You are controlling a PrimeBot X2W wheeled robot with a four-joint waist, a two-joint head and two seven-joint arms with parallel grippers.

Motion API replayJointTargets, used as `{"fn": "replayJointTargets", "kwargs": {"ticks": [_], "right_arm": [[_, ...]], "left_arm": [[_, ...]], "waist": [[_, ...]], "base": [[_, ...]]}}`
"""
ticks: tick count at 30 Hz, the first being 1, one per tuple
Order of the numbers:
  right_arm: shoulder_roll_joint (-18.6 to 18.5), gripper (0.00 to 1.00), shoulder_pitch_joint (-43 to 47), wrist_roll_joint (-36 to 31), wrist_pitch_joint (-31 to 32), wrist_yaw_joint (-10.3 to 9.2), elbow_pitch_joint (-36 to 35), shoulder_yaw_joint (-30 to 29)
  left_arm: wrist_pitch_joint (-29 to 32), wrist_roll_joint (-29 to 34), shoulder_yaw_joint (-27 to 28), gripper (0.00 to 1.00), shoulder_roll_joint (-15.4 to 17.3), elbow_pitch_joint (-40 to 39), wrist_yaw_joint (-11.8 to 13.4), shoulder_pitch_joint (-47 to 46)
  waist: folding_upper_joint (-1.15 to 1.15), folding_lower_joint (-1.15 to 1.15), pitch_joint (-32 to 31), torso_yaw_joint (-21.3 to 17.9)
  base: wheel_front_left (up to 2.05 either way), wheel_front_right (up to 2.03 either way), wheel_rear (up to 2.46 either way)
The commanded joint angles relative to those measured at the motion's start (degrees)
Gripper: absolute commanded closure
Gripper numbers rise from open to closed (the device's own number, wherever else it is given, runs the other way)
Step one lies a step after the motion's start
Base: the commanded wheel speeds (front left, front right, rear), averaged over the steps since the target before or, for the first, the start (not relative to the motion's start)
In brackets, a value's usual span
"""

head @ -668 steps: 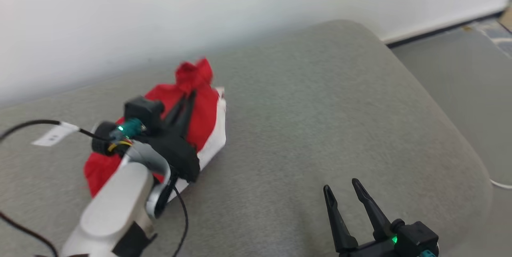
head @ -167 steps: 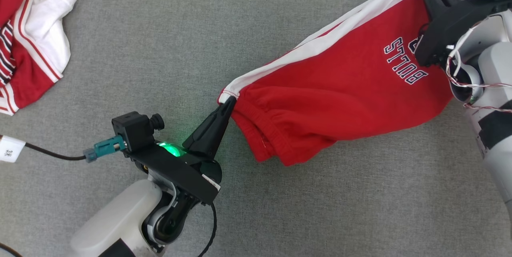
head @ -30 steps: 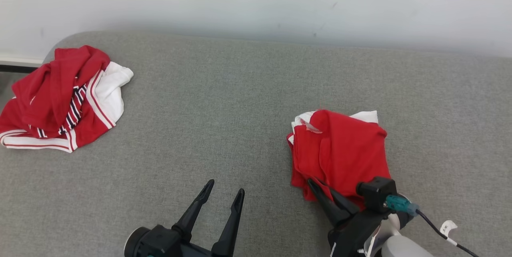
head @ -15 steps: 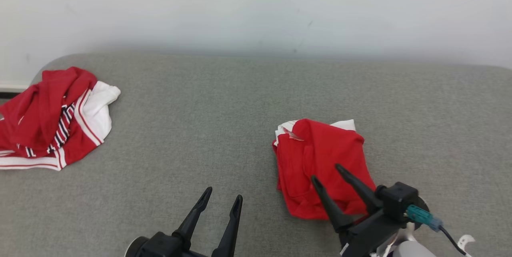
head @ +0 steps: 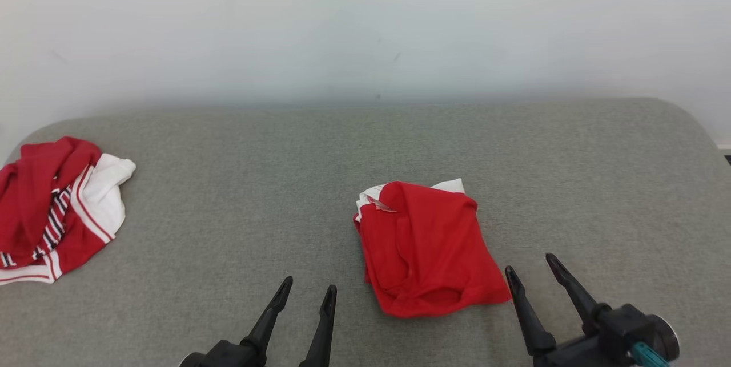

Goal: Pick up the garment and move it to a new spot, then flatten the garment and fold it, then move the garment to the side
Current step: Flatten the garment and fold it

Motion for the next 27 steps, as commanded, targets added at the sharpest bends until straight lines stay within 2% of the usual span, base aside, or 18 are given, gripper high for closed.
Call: {"fn": "replayJointTargets", "kwargs": {"ticks": [1,6,13,18,23,27], "right_arm": [[0.6,0.0,1.2,-1.2,-0.3,-0.13,-1.2,-1.1],[3.2,0.0,6.2,-4.3,-0.3,-0.13,-5.6,-5.3],[4.8,0.0,8.9,-5.2,-0.3,-0.13,-7.7,-6.4],[4.7,0.0,8.0,-5.5,-0.3,-0.13,-8.2,-5.9],[4.7,0.0,6.3,-5.8,-0.3,-0.13,-8.1,-4.9],[4.9,0.0,5.0,-6.5,-0.3,-0.13,-8.1,-4.6]], "left_arm": [[-0.1,0.1,0.1,0.0,-0.1,0.1,0.5,0.9],[-0.1,0.8,0.6,0.0,-0.5,0.8,2.0,1.6],[0.2,1.0,0.7,0.0,-1.2,2.2,3.3,1.5],[3.8,0.2,-0.3,0.0,-2.6,5.8,2.2,-3.9],[10.9,-2.5,-1.0,0.0,-4.6,13.0,0.5,-12.1],[13.5,-4.1,-1.2,0.0,-5.6,18.2,-1.0,-17.7]], "waist": [[0.0,0.01,-0.7,-0.9],[0.0,0.01,-1.5,-2.1],[0.0,0.01,-1.7,-4.1],[0.0,0.01,-0.5,-5.5],[0.0,0.01,2.1,-7.1],[0.0,0.01,4.3,-8.4]], "base": [[0.0,0.0,0.0],[0.0,0.0,0.0],[0.0,0.0,0.0],[0.0,0.0,0.0],[0.0,0.0,0.0],[0.0,0.0,0.0]]}}
